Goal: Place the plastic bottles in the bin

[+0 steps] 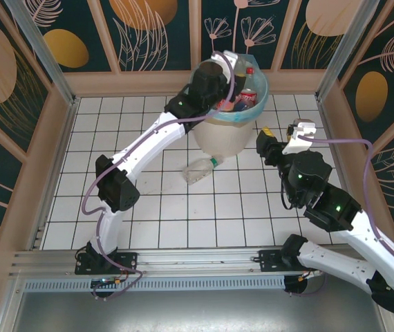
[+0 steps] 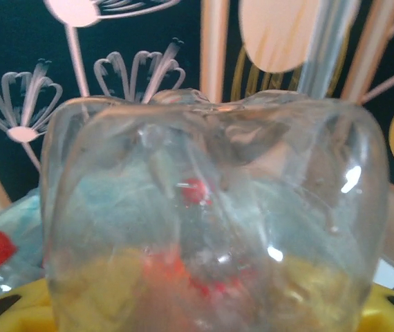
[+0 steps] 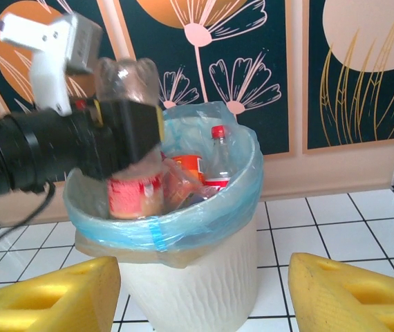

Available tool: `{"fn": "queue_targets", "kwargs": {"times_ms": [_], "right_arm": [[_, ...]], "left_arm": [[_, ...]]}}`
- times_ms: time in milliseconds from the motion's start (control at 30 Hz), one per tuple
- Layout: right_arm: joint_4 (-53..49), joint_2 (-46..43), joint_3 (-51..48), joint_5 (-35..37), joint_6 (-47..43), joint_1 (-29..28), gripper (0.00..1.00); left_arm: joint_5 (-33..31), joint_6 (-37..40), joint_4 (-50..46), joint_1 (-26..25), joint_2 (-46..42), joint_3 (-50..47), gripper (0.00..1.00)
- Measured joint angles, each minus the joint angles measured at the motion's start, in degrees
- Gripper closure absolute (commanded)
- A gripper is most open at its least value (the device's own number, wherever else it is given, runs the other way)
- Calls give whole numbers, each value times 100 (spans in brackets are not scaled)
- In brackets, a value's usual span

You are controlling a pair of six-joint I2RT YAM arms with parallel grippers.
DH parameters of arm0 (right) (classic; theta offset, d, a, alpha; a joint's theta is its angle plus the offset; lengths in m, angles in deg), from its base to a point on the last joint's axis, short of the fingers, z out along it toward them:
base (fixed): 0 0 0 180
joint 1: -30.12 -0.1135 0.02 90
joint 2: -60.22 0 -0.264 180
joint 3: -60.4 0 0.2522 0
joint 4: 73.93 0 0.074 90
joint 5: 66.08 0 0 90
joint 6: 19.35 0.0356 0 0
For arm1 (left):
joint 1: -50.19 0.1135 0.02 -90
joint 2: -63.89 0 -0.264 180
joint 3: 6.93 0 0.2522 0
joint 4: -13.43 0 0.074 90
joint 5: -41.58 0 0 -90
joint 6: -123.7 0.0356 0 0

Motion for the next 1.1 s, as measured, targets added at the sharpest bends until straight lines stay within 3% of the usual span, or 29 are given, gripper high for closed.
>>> {"fn": "queue_targets", "kwargs": {"times_ms": [100, 300, 433, 667, 900, 1100], "right_arm": [[2, 0, -2, 0, 0, 0, 34], [4, 24, -81, -4, 0, 0, 33], [4, 79, -83, -11, 0, 0, 33], [4, 216, -85, -72, -2, 11, 32], [4, 229, -83, -111, 0, 11, 32], [7, 238, -83, -153, 0, 11, 32]], "left_arm": [[-240, -422, -188, 221, 52, 468, 47], [-1003, -645, -212, 431, -131, 304, 39], [-1327, -752, -540, 385, -122, 293, 27], [-898, -1016, -710, 369, -52, 297, 12], [-761, -1071, -748, 363, -52, 299, 18], [-1526, -981, -920, 387, -4, 579, 25]]}}
